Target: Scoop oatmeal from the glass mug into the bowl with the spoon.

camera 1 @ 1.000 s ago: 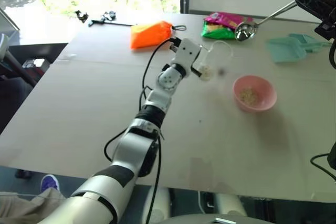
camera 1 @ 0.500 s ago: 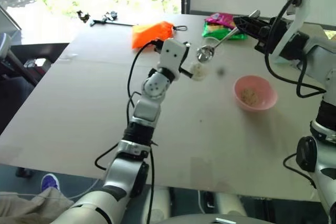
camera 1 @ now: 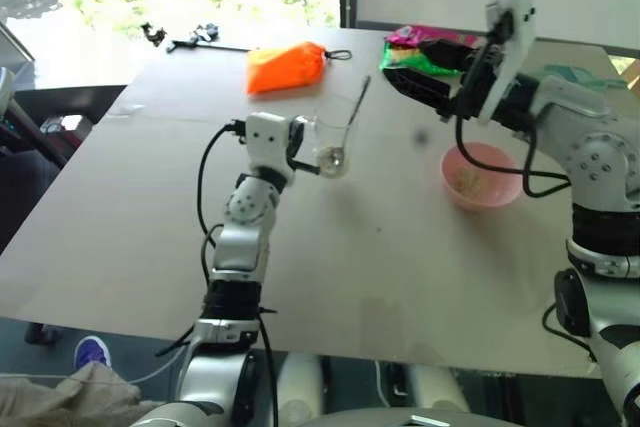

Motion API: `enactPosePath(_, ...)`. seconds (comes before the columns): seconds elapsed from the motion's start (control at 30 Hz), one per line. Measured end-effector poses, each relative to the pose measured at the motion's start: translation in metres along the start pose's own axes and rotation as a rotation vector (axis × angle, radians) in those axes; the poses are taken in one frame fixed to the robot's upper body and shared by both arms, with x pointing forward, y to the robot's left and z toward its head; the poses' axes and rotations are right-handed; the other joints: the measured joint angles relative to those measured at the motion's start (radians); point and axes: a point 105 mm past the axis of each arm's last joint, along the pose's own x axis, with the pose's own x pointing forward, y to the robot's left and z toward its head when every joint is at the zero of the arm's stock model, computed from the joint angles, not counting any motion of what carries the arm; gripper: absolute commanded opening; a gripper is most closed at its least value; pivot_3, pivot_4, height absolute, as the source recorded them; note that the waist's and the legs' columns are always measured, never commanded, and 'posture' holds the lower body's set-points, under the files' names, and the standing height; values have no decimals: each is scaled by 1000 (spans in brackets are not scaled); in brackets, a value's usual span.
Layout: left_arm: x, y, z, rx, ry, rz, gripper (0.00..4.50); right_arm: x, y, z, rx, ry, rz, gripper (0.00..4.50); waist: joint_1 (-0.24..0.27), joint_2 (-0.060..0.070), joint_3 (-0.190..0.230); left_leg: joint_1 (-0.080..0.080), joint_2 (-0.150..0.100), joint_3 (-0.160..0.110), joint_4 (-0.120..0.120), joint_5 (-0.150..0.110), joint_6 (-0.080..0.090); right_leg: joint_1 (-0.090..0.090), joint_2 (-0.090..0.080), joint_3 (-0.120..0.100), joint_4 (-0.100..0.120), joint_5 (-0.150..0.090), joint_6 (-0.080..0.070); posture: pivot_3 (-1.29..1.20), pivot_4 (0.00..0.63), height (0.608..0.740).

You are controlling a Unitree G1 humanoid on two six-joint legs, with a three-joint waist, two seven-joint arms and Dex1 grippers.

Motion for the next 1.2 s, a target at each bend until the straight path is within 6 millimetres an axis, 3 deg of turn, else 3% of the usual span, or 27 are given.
enactPosePath(0.07,-4,12,-3,-5,-2,43,0,-16,8,-7,-44,18,16,4454,5,0,0,0,0,-1,0,0,0,1,0,0,0,0,0,0,150,740)
enactPosePath(0.2,-13,39,-22,-31,20,117,0,-60,27,-51,-136,153,37,4454,17,-1,0,2,-1,-6,2,0,0,6,1,-3,-2,0,0,0,150,740)
enactPosePath(0.37,-16,47,-33,-61,5,102,0,-105,52,-79,-154,191,38,4454,16,-1,0,5,-1,-8,4,0,1,11,1,-4,-2,0,0,0,150,740)
enactPosePath(0.5,-16,54,-41,-78,6,110,0,-122,59,-80,-146,170,36,4454,8,-2,0,19,0,-7,3,-1,1,23,2,-3,-3,-2,2,0,150,740)
enactPosePath(0.8,-8,52,-44,-99,0,94,0,-128,58,-68,-212,111,40,4454,11,-2,0,19,-1,-9,4,0,1,24,2,-3,-4,0,0,0,150,740)
enactPosePath(0.83,-8,52,-43,-104,-2,94,713,-130,57,-69,-212,115,36,4500,13,-2,0,19,-1,-9,3,0,1,24,2,-3,-4,-1,0,0,150,740)
enactPosePath(0.9,-8,53,-41,-114,-12,91,1208,-134,56,-73,-206,134,27,4500,14,-2,0,18,-1,-9,3,0,1,24,2,-4,-5,-1,0,0,150,740)
enactPosePath(1.13,-23,56,-34,-114,-26,81,4202,-140,54,-79,-200,165,17,4500,13,-2,0,19,0,-10,2,-1,1,25,2,-4,-5,-1,0,0,150,740)
enactPosePath(1.2,-35,57,-32,-107,-14,70,4417,-146,51,-86,-188,192,-10,4500,12,-2,0,19,0,-9,2,-1,1,25,2,-4,-6,-1,0,0,150,740)
